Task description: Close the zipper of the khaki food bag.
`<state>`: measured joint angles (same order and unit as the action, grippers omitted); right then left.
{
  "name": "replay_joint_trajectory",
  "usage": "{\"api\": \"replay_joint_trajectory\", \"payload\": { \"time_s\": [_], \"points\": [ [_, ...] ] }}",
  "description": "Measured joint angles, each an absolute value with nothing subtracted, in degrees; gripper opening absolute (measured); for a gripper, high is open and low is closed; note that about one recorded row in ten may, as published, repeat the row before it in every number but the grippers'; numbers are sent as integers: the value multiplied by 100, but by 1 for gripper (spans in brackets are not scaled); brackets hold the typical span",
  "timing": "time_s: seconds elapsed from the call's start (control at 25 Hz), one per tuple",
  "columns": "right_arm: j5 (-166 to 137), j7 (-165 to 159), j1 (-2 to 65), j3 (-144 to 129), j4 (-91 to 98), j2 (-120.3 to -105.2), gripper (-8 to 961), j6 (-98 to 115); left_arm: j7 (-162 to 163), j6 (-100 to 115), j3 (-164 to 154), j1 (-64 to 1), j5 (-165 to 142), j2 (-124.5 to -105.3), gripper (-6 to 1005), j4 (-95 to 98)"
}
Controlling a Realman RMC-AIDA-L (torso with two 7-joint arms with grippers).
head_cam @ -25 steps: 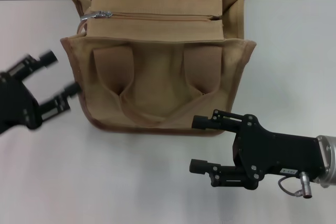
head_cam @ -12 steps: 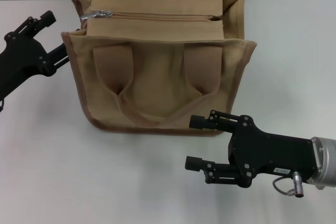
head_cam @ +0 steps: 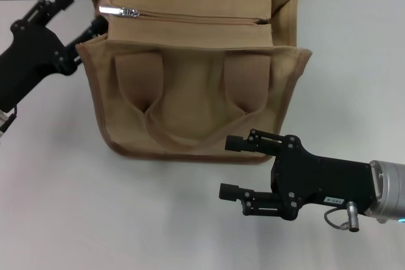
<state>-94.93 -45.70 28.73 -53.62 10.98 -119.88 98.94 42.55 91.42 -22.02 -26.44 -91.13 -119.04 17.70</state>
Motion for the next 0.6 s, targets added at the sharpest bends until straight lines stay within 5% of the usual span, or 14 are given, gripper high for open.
{"api": "replay_joint_trajectory", "payload": {
  "time_s": [0.4,0.48,0.6],
  "points": [
    [-9432,-4570,2900,-5361,1098,-11989,759,9827,3859,9027,-2263,-2663,-8764,-11893,738,1471],
    [-9431,-4570,2909,-5361,1099,-11989,759,9797,3908,9028,-2290,-2651,-8764,-11882,510,1468],
    [-9430,-4570,2928,-5361,1099,-11989,759,9796,3920,9027,-2342,-2650,-8767,-11881,447,1467]
  ]
}}
